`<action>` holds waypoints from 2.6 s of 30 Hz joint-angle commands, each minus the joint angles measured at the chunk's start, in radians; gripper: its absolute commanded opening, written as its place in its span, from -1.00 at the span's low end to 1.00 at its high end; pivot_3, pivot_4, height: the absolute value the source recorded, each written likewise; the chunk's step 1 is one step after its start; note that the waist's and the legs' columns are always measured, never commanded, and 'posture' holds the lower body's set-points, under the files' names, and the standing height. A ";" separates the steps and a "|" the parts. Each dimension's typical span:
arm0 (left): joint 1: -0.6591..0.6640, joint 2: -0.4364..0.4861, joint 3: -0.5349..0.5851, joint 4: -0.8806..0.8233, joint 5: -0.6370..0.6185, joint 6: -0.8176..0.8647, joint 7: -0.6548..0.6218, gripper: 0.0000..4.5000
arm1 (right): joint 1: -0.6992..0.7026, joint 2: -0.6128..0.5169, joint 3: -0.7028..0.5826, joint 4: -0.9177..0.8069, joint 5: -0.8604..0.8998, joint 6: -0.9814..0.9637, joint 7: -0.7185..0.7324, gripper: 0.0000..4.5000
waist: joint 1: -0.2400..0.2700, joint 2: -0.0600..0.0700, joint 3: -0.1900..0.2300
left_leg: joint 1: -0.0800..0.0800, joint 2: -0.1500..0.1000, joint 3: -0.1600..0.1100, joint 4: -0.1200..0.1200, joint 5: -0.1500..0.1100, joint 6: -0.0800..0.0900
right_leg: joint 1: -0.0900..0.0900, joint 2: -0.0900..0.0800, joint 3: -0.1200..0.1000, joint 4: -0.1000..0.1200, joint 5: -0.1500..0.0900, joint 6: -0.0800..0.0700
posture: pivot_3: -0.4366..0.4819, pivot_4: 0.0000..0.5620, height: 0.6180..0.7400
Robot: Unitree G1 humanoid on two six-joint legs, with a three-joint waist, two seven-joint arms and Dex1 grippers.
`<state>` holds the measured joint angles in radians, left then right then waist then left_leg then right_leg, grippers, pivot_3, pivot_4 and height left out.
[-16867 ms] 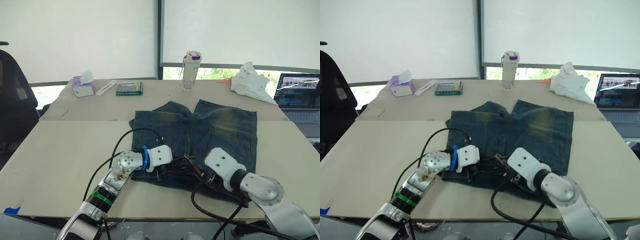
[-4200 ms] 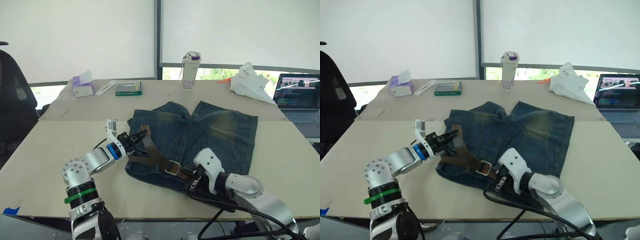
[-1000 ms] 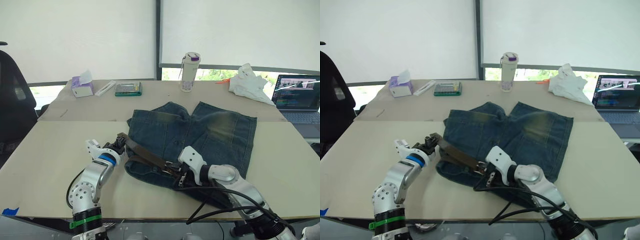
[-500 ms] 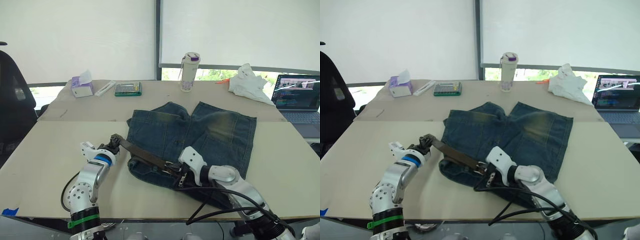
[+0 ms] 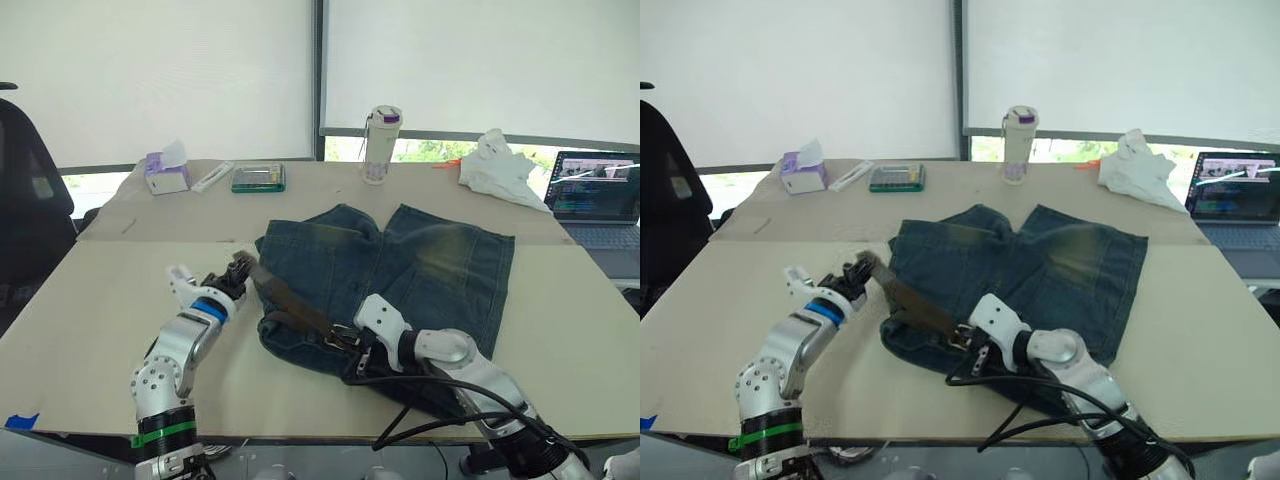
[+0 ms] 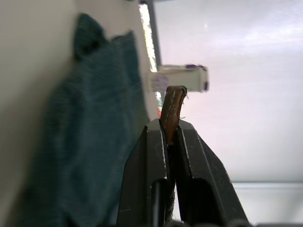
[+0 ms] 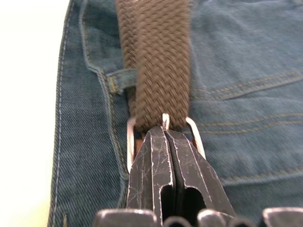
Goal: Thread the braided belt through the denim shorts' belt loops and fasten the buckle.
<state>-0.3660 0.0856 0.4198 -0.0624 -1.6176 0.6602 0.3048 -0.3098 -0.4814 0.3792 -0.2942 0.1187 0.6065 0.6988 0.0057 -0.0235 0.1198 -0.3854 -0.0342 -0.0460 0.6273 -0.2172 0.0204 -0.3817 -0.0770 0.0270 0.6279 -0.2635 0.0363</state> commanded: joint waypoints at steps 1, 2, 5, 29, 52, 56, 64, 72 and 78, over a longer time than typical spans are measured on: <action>-0.042 -0.004 -0.038 -0.046 -0.050 0.025 -0.013 -1.00 | 0.008 -0.005 0.054 0.085 -0.024 0.050 0.025 -0.99 | -0.001 0.000 0.000 | 0.001 0.000 0.000 0.000 0.000 0.000 | 0.001 0.000 0.000 0.000 0.000 0.000 | -0.05 -0.47 1.00; -0.050 -0.005 -0.051 -0.044 -0.052 0.031 -0.018 -1.00 | 0.003 -0.001 0.056 0.102 -0.026 0.044 0.026 -0.99 | -0.002 0.000 0.000 | 0.001 0.000 0.000 0.000 0.000 0.000 | 0.002 0.000 0.000 0.000 0.000 0.000 | -0.05 -0.47 1.00; -0.072 -0.004 -0.064 -0.018 -0.058 0.034 -0.023 -1.00 | -0.005 0.012 0.061 0.145 -0.029 0.038 0.032 -0.99 | -0.003 0.000 0.000 | 0.004 0.000 0.000 -0.001 0.000 0.000 | 0.005 0.001 0.000 -0.001 0.000 0.000 | -0.05 -0.47 1.00; -0.124 0.038 -0.146 0.062 -0.012 0.145 -0.115 -1.00 | 0.255 0.108 -0.204 -0.098 0.203 -0.118 0.003 -0.99 | 0.008 0.001 0.001 | 0.001 0.000 -0.007 -0.001 -0.001 -0.002 | 0.010 -0.001 -0.008 -0.011 0.000 0.000 | -0.05 -0.47 1.00; -0.156 0.052 -0.059 0.150 0.060 0.108 -0.141 -1.00 | 0.197 0.106 -0.119 0.056 0.048 -0.227 -0.050 -0.99 | 0.003 0.003 0.003 | 0.002 0.000 -0.007 -0.001 -0.001 -0.002 | 0.010 0.000 -0.009 -0.011 0.000 0.000 | -0.05 -0.47 1.00; -0.155 0.060 -0.047 0.170 0.078 0.112 -0.157 -1.00 | 0.191 0.094 -0.112 0.069 0.035 -0.236 -0.033 -0.99 | 0.003 0.003 0.003 | 0.002 0.000 -0.007 -0.001 -0.001 -0.002 | 0.010 0.000 -0.010 -0.011 0.000 0.000 | -0.05 -0.47 1.00; -0.158 0.064 -0.024 0.201 0.106 0.114 -0.175 -1.00 | 0.156 0.046 -0.059 0.130 -0.024 -0.245 0.008 -0.99 | 0.002 0.003 0.003 | 0.002 0.000 -0.007 -0.001 -0.001 -0.002 | 0.010 0.000 -0.010 -0.011 0.000 0.000 | -0.05 -0.47 1.00; -0.176 0.059 -0.010 0.200 0.111 0.121 -0.185 -1.00 | 0.140 0.041 -0.037 0.181 -0.025 -0.170 0.028 -0.99 | 0.000 0.002 0.003 | 0.004 0.001 -0.007 -0.001 -0.002 -0.002 | 0.011 0.000 -0.010 -0.011 0.000 0.000 | -0.05 -0.47 1.00; -0.205 0.034 -0.009 0.171 0.064 0.137 -0.183 -1.00 | 0.137 0.014 0.001 0.236 -0.059 -0.154 0.053 -0.99 | 0.001 0.002 0.002 | 0.005 0.001 -0.008 -0.001 -0.002 -0.003 | 0.012 0.000 -0.010 -0.011 0.000 0.000 | -0.05 -0.47 1.00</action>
<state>-0.5284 0.1255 0.4079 0.1620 -1.5146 0.7894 0.1338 -0.2195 -0.4440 0.3052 -0.1795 0.1115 0.3720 0.7321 0.0062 -0.0219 0.1221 -0.3805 -0.0328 -0.0535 0.6259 -0.2190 0.0177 -0.3693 -0.0773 0.0173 0.6170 -0.2636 0.0363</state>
